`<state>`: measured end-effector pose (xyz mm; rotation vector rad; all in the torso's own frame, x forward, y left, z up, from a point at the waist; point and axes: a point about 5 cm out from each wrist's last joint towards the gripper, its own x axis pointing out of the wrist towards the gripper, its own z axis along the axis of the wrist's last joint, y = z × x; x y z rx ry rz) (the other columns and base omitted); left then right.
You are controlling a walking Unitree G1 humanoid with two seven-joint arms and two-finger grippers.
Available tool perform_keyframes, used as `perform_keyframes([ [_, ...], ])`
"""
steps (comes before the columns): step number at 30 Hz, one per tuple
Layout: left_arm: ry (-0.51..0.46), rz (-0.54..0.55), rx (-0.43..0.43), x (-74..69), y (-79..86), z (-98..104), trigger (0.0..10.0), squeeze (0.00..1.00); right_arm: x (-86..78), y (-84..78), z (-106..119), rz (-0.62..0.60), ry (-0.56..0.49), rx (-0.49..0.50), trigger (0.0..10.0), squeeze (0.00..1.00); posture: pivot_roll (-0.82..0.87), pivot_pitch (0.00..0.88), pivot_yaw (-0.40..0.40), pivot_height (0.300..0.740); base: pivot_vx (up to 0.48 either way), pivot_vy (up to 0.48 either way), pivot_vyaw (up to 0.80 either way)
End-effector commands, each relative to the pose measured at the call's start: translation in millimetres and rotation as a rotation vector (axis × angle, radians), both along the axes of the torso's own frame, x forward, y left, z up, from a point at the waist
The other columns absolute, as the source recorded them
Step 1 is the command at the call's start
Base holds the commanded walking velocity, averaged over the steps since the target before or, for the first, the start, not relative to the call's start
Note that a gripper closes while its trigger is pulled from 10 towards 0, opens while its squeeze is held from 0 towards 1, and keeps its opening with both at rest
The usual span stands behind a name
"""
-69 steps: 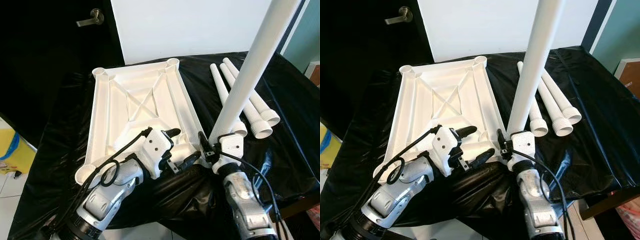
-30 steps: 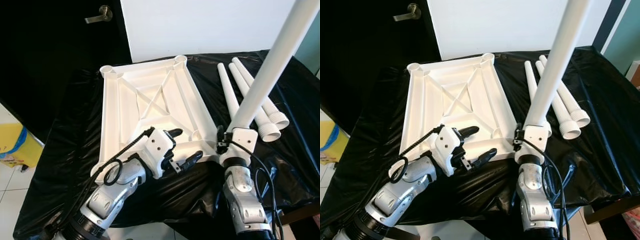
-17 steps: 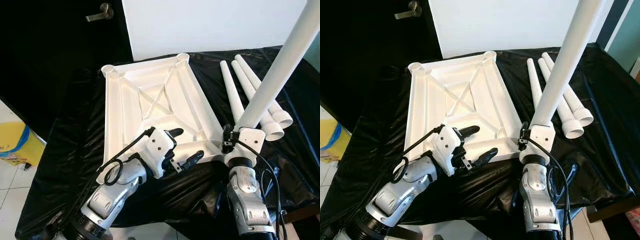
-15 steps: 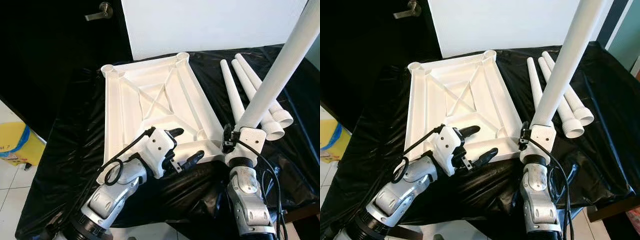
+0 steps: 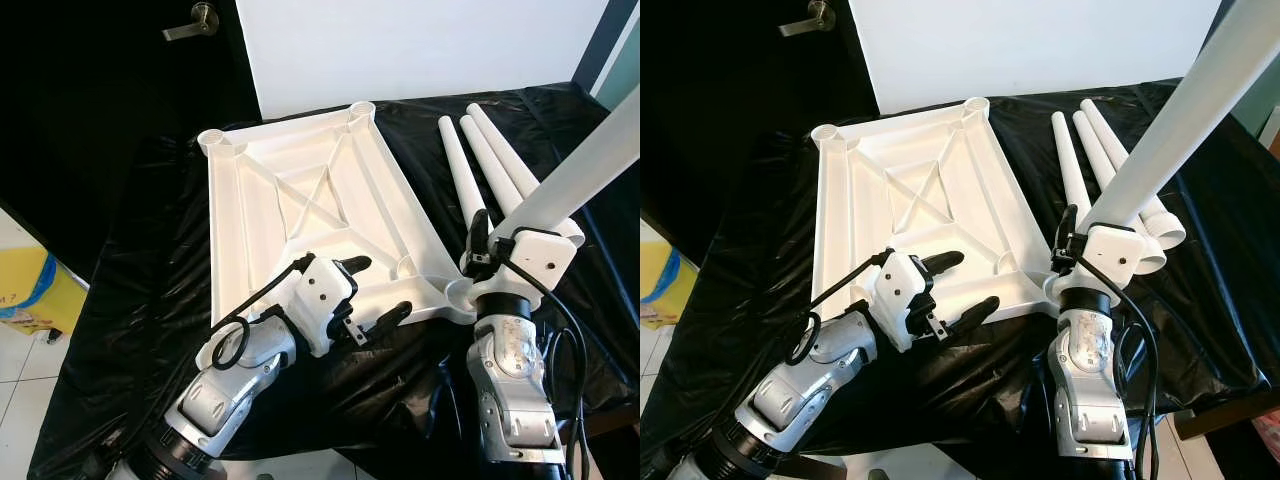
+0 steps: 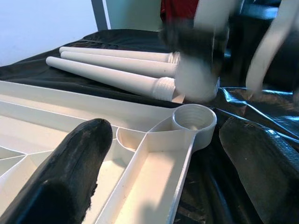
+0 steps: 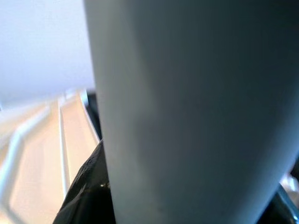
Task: Building children table
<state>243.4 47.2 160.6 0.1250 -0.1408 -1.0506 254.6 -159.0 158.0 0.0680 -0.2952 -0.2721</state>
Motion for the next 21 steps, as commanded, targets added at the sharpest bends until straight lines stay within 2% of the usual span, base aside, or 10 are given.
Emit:
perform_keyframes([
  [1,0.007,-0.184,0.035,-8.2,-4.2,-3.2,10.0,0.0,-0.1,-0.1,-9.6,0.005,0.048,0.02,10.0,0.0,-0.17,0.045,0.067,0.74,0.0,0.0,0.0],
  [9,0.007,-0.187,0.038,-8.8,-3.8,-3.5,10.0,0.0,1.4,1.0,-17.7,0.034,0.096,0.025,10.0,0.0,-0.17,0.042,0.068,0.74,0.0,0.0,0.0],
  [10,0.007,-0.188,0.038,-9.0,-3.8,-3.4,10.0,0.0,3.0,1.9,-21.9,0.085,0.114,0.008,10.0,0.0,-0.17,0.042,0.07,0.74,0.0,0.0,0.0],
  [13,0.007,-0.188,0.039,-8.9,-3.9,-3.3,10.0,0.0,4.3,1.5,-24.6,0.11,0.125,0.005,10.0,0.0,-0.17,0.041,0.07,0.74,0.0,0.0,0.0],
  [21,0.006,-0.186,0.039,-8.0,-3.3,-2.3,10.0,0.0,19.5,-15.5,-36.5,0.21,0.179,-0.039,10.0,0.0,-0.17,0.053,0.078,0.74,0.0,0.0,0.0],
])
